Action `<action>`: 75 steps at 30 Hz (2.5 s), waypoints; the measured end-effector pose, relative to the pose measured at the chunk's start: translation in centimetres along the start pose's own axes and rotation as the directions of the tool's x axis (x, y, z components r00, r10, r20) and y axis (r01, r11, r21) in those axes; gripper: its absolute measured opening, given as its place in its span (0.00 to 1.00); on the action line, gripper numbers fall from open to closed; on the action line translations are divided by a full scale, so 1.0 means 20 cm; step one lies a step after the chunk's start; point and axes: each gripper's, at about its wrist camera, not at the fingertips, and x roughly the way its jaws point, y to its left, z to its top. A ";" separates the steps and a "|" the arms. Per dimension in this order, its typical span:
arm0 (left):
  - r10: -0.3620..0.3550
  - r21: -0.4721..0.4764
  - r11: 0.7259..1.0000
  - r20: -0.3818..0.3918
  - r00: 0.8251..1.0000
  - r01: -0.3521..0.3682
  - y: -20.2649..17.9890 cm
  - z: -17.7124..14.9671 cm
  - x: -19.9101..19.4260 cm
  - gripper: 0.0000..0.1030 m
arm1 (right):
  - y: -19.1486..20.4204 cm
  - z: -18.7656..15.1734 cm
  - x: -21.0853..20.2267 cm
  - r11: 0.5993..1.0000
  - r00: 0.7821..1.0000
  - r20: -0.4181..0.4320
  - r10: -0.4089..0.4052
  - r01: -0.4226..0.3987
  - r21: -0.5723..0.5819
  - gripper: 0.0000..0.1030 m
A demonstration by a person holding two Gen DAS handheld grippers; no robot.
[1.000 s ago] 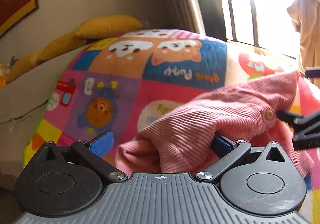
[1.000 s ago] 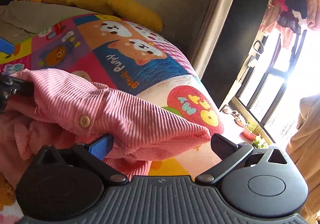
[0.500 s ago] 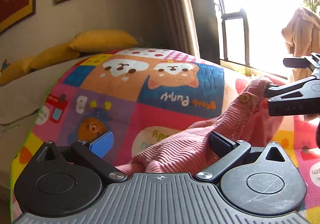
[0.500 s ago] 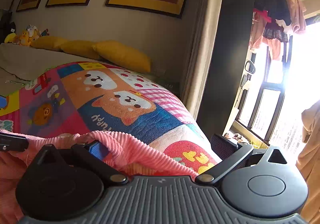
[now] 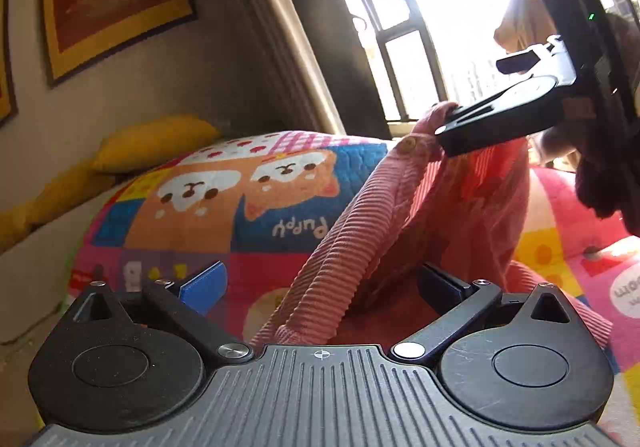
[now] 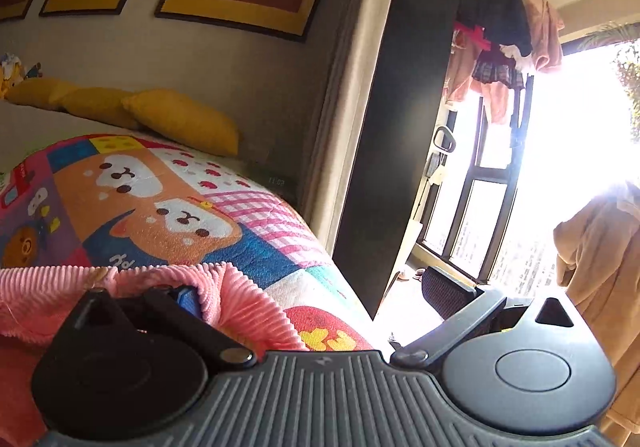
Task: Fold clothes
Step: 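Grasp the pink dress with both grippers and lift it off the quilt, then shake out and lay the dress flat, bib facing up, with both grippers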
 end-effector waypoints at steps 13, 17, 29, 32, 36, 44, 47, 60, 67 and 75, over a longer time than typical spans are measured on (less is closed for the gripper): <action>0.372 -0.133 0.928 0.289 0.882 -0.348 0.11 0.25 -1.12 1.00 | -0.35 0.40 -1.26 0.999 0.917 0.399 0.010 -0.021 0.024 1.00; 0.354 -0.093 0.934 0.392 0.849 -0.346 0.06 0.26 -1.55 1.00 | -0.50 0.49 -1.63 0.997 0.895 0.445 0.041 -0.067 0.044 1.00; 0.298 0.031 0.945 0.323 0.898 -0.324 -0.02 0.30 -1.41 1.00 | -0.58 0.53 -1.35 0.997 0.956 0.286 0.072 -0.080 0.015 1.00; 0.286 0.061 0.953 0.149 0.947 -0.297 0.06 0.27 -0.88 1.00 | -0.35 0.46 -0.86 0.990 0.988 0.128 0.083 -0.068 -0.121 1.00; 0.129 -0.047 0.989 -0.171 0.977 -0.138 0.16 0.06 -0.43 1.00 | -0.14 0.23 -0.42 0.955 0.955 -0.236 0.178 -0.225 -0.194 1.00; -0.101 -0.132 0.989 -0.310 0.945 0.062 0.19 -0.35 -0.53 1.00 | -0.19 -0.18 -0.60 0.886 0.845 -0.415 0.337 -0.433 -0.163 1.00; 0.037 0.023 0.999 -0.358 0.933 -0.031 0.19 -0.44 -0.48 1.00 | -0.12 -0.37 -0.67 0.824 0.726 -0.571 0.382 -0.548 -0.145 1.00; 0.256 -0.079 0.950 -0.355 0.899 -0.302 0.56 -0.47 -0.54 1.00 | -0.63 -0.31 -0.73 0.817 0.918 -0.249 -0.309 0.122 -0.563 1.00; -0.167 -0.032 0.986 -0.293 0.941 0.165 0.09 -0.53 -1.07 1.00 | -0.59 -0.45 -1.19 0.881 0.709 -0.547 0.445 -0.455 0.126 1.00; -0.072 0.231 0.960 -0.340 0.938 0.157 -0.27 -0.69 -1.10 1.00 | -0.05 -0.64 -1.36 0.744 0.579 -0.607 0.545 -0.667 0.033 1.00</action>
